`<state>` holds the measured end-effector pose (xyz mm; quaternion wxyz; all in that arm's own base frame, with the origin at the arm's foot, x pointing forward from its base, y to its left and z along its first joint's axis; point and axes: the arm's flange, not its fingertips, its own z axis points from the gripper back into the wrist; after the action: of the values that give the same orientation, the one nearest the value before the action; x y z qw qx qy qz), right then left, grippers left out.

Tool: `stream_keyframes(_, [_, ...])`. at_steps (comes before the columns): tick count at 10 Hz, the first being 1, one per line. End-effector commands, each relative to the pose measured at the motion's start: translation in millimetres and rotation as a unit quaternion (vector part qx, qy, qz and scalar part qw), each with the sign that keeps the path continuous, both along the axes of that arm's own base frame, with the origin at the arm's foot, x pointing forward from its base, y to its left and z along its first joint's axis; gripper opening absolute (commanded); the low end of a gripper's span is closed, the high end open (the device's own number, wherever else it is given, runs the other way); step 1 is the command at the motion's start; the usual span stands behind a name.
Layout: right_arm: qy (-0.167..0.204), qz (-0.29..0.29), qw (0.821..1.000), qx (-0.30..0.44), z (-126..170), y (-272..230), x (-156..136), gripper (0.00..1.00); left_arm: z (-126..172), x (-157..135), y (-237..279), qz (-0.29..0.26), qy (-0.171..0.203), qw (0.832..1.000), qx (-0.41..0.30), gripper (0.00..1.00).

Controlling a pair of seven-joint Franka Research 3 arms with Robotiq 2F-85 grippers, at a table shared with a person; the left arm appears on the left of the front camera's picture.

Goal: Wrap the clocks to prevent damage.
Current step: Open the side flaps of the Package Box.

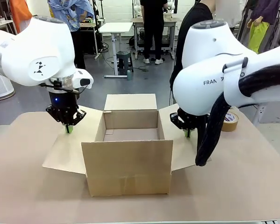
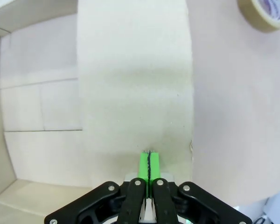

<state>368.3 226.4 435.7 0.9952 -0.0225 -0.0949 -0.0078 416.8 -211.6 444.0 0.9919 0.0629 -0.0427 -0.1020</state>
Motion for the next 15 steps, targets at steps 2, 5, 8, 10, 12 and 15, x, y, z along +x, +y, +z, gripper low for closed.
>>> stream_keyframes(2, [-0.025, 0.004, 1.0, 0.014, -26, -4, 7, 0.01, -23, 1, 7, 0.01, 0.004, 0.999, -0.042, 0.0])
stream_keyframes(5, [-0.055, -0.002, 0.998, 0.018, -44, -4, 10, 0.01, -35, 0, 13, 0.017, 0.012, 0.997, -0.073, 0.0])
stream_keyframes(8, [-0.034, -0.008, 0.999, 0.01, -55, -4, 14, 0.01, -42, 0, 13, 0.02, 0.019, 0.997, -0.071, 0.0])
stream_keyframes(10, [-0.032, -0.006, 0.999, 0.016, -55, -3, 13, 0.01, -44, 2, 13, 0.023, 0.021, 0.997, -0.076, 0.0])
stream_keyframes(12, [-0.02, 0.002, 0.999, 0.027, -51, -6, 10, 0.01, -41, 2, 11, 0.028, 0.021, 0.998, -0.06, 0.0])
stream_keyframes(15, [-0.02, 0.002, 0.999, 0.027, -51, -6, 10, 0.01, -41, 2, 11, 0.028, 0.021, 0.998, -0.06, 0.0])
